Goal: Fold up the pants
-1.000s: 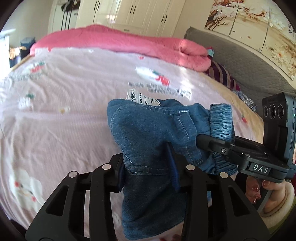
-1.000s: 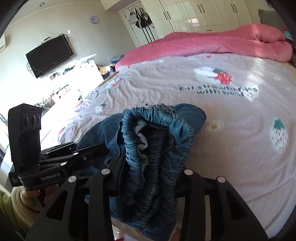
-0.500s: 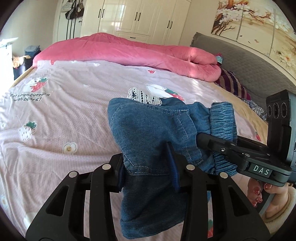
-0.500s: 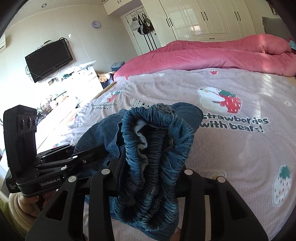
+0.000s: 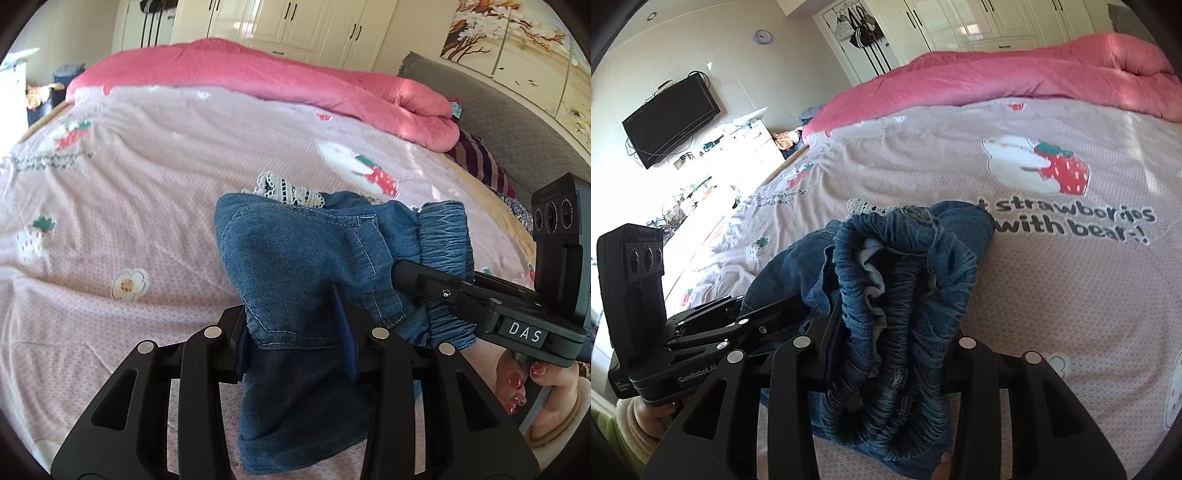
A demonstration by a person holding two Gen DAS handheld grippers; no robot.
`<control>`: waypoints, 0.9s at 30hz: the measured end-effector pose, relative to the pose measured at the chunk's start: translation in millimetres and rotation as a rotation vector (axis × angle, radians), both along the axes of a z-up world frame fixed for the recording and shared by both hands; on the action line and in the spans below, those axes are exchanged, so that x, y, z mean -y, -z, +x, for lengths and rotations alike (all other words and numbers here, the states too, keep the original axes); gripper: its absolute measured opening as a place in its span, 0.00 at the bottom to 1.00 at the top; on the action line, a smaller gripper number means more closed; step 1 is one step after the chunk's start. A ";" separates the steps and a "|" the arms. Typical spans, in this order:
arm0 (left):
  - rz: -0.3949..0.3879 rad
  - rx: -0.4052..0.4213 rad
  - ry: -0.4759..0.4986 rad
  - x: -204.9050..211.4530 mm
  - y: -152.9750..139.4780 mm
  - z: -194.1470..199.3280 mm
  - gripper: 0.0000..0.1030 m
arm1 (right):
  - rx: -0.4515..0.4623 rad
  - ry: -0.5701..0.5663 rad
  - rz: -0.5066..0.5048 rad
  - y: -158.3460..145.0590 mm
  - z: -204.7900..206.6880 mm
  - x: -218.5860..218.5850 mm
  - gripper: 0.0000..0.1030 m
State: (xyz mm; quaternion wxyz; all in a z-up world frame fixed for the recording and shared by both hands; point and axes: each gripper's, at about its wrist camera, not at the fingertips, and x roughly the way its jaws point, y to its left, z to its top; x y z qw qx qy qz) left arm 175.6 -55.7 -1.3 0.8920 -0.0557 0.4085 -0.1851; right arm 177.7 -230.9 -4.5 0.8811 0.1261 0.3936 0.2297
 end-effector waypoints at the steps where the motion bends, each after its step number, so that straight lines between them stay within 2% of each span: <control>1: -0.002 -0.006 -0.001 -0.9 2.2 0.5 0.29 | -0.003 0.000 0.002 1.5 0.6 -0.2 0.35; 13: -0.001 -0.046 -0.007 -4.6 19.4 3.4 0.32 | -0.103 0.035 0.009 31.2 14.3 5.9 0.37; 22: 0.023 -0.052 -0.003 -2.8 28.8 4.2 0.38 | -0.097 0.053 -0.079 41.3 13.3 -0.9 0.40; 27: 0.023 -0.053 -0.010 -4.3 31.9 5.1 0.42 | -0.102 0.062 -0.057 43.4 13.1 3.0 0.45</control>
